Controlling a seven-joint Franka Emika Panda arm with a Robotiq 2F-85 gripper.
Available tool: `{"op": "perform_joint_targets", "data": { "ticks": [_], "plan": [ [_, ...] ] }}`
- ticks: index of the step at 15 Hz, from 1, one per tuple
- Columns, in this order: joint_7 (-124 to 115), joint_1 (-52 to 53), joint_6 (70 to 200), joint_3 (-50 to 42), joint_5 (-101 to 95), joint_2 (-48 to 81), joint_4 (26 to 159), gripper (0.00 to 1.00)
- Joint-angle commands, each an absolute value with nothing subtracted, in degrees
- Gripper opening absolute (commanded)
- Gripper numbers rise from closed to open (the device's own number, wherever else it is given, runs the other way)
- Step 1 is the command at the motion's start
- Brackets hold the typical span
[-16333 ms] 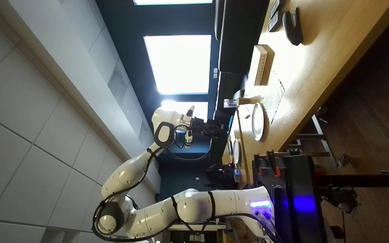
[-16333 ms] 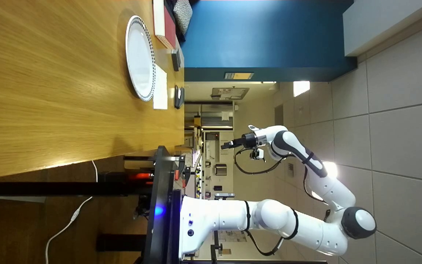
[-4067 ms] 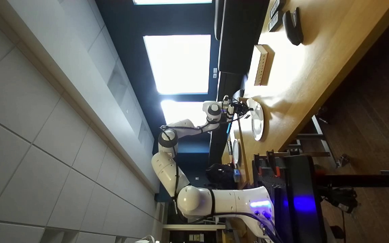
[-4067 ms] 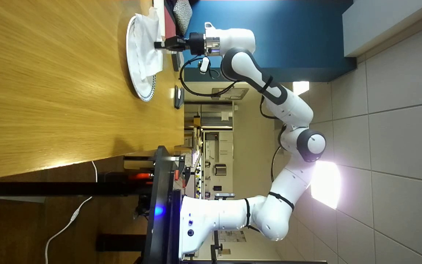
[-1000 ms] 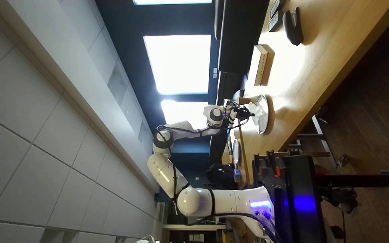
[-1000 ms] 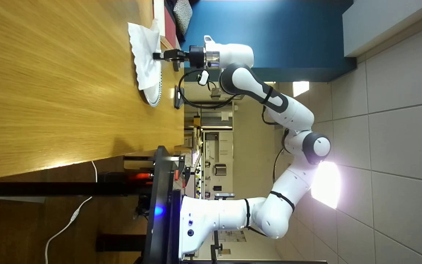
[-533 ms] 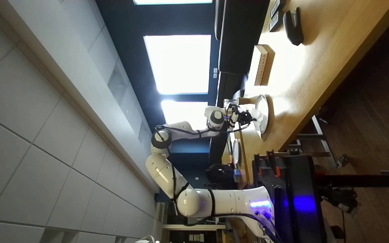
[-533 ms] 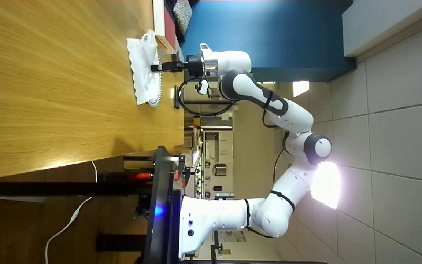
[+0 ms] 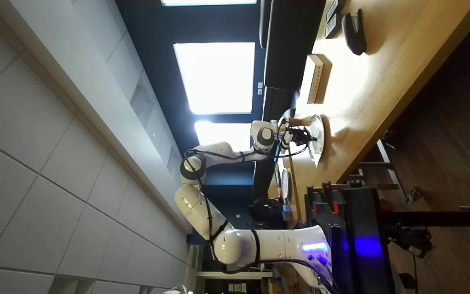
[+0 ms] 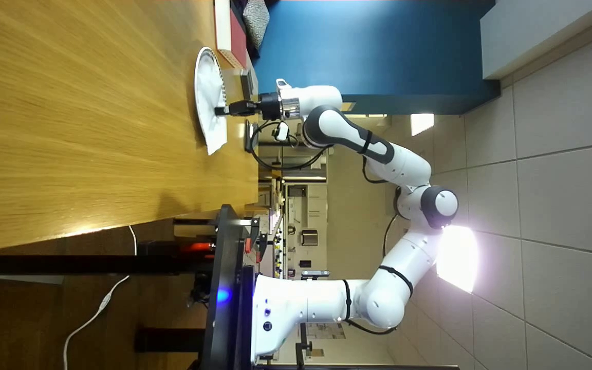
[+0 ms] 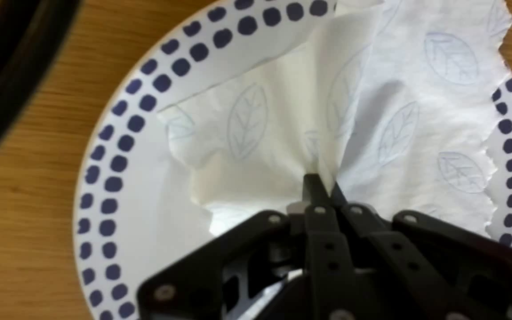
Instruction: Use the white napkin to wipe the white plate.
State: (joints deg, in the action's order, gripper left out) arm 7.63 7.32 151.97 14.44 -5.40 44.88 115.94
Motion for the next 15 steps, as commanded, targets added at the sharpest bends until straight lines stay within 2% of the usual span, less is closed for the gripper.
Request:
{"op": "perform_joint_targets", "data": {
  "ticks": [1, 15],
  "plan": [
    [8.2, 6.9, 150.6, 13.8, -4.2, 41.0, 116.9, 0.0],
    [7.7, 14.1, 148.2, 13.9, -5.2, 45.6, 109.9, 0.0]
  ]
}}
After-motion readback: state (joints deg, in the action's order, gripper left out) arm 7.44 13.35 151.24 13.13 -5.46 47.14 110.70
